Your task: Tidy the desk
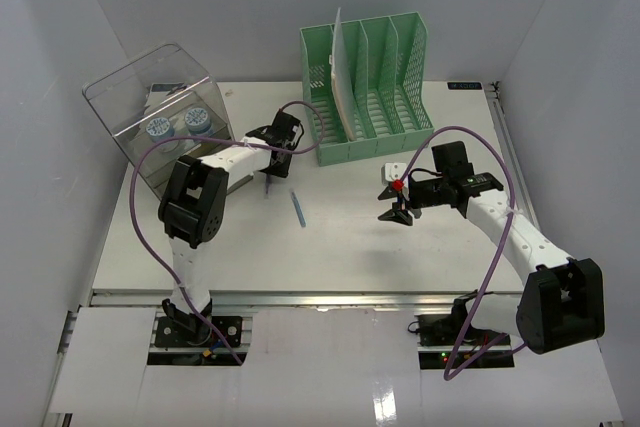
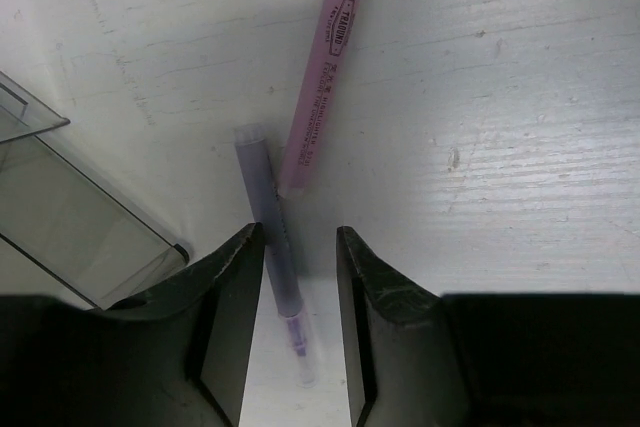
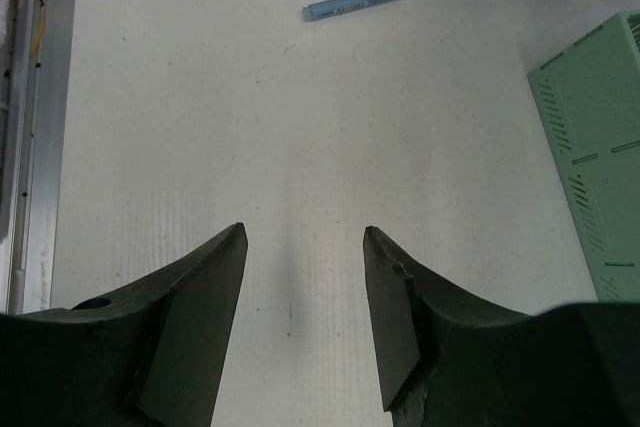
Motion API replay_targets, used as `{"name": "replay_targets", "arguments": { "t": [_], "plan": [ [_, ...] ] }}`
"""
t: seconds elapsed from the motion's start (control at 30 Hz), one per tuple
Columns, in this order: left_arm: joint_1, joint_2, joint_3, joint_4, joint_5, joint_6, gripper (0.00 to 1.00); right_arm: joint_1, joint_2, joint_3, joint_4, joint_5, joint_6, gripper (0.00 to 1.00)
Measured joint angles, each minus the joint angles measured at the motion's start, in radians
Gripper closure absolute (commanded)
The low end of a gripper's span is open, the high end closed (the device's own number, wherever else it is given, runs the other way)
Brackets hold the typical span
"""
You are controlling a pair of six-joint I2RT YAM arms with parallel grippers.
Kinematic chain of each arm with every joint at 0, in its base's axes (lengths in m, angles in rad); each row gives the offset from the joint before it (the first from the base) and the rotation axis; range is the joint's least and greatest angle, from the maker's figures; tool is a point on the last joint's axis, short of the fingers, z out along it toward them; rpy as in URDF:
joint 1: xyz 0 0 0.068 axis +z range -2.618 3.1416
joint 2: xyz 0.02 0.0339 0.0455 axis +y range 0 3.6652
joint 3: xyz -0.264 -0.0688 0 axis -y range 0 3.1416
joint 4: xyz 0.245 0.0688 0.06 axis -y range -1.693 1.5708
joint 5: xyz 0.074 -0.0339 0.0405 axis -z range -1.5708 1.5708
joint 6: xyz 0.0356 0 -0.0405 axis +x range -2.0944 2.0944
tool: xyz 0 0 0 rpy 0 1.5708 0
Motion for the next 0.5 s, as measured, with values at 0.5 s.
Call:
{"name": "replay_targets", "arguments": {
  "t": [0.5],
  "plan": [
    [0.008,0.004,-0.02,0.0,-0.017,-0.01,0.68,-0.008,0.0,0.0,0.0,0.0,0.0,0.43]
  ]
}}
